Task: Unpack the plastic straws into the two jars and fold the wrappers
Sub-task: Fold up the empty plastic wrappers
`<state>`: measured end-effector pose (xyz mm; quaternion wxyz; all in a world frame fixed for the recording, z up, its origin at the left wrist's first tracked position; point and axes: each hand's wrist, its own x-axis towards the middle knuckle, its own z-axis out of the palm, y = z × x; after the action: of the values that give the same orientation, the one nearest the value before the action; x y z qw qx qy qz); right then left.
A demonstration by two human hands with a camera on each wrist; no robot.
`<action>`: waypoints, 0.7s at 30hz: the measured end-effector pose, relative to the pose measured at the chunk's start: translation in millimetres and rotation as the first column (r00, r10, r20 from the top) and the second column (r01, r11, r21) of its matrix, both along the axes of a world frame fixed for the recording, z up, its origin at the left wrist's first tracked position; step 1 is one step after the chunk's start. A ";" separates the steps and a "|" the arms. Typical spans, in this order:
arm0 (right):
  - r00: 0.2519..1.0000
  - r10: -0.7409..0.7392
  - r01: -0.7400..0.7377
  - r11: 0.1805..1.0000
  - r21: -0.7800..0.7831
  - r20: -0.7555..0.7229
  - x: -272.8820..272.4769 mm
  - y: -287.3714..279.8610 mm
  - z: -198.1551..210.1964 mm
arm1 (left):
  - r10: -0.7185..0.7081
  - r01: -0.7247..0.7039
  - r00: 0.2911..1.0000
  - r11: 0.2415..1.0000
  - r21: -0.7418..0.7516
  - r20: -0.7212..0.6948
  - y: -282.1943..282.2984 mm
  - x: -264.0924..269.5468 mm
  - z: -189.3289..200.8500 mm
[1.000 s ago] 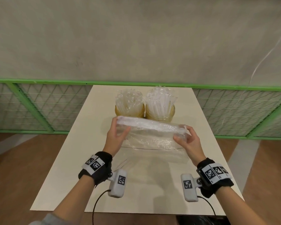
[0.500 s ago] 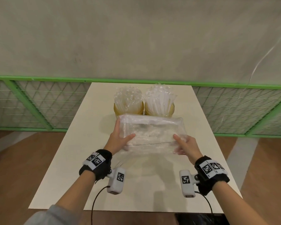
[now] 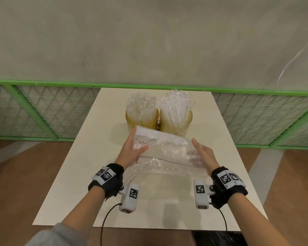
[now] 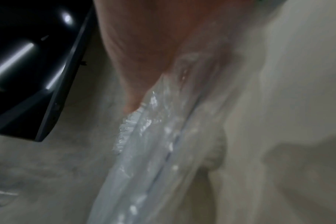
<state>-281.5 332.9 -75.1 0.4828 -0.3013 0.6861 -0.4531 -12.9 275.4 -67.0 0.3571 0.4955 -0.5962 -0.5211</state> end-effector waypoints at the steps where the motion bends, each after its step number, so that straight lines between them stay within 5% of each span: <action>1: 0.995 -0.095 0.094 0.994 -0.050 -0.020 3.1 -1.5 -2.3 | -0.004 0.004 1.000 1.000 -0.007 0.003 2.3 -0.4 1.5; 8: 0.914 -0.360 0.296 0.907 -0.298 -0.186 10.4 -7.4 -11.1 | 0.075 -0.075 0.997 0.996 0.040 0.020 6.4 0.5 -6.3; 13: 0.882 -0.177 -0.045 0.891 -0.451 -0.437 -7.7 -11.8 7.4 | 0.132 -0.102 0.933 0.989 -0.105 0.335 -1.9 19.8 -3.5; 17: 0.776 0.125 -0.469 0.769 -0.434 -0.618 7.9 -22.4 24.4 | -0.213 0.299 0.871 0.945 -0.133 0.443 0.3 -9.2 21.4; 19: 0.748 0.141 -0.534 0.707 -0.463 -0.649 18.1 -28.2 30.3 | -0.417 0.467 0.802 0.884 -0.014 0.427 6.2 -32.1 22.5; 21: 0.766 0.079 -0.510 0.680 -0.527 -0.638 20.7 -31.7 36.4 | -0.445 0.480 0.824 0.877 -0.014 0.352 8.0 -45.3 19.2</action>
<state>-260.8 301.2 -38.8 0.1825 -0.6872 0.5231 -0.4700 -58.2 283.3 -47.8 0.1373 0.3991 -0.7764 -0.4681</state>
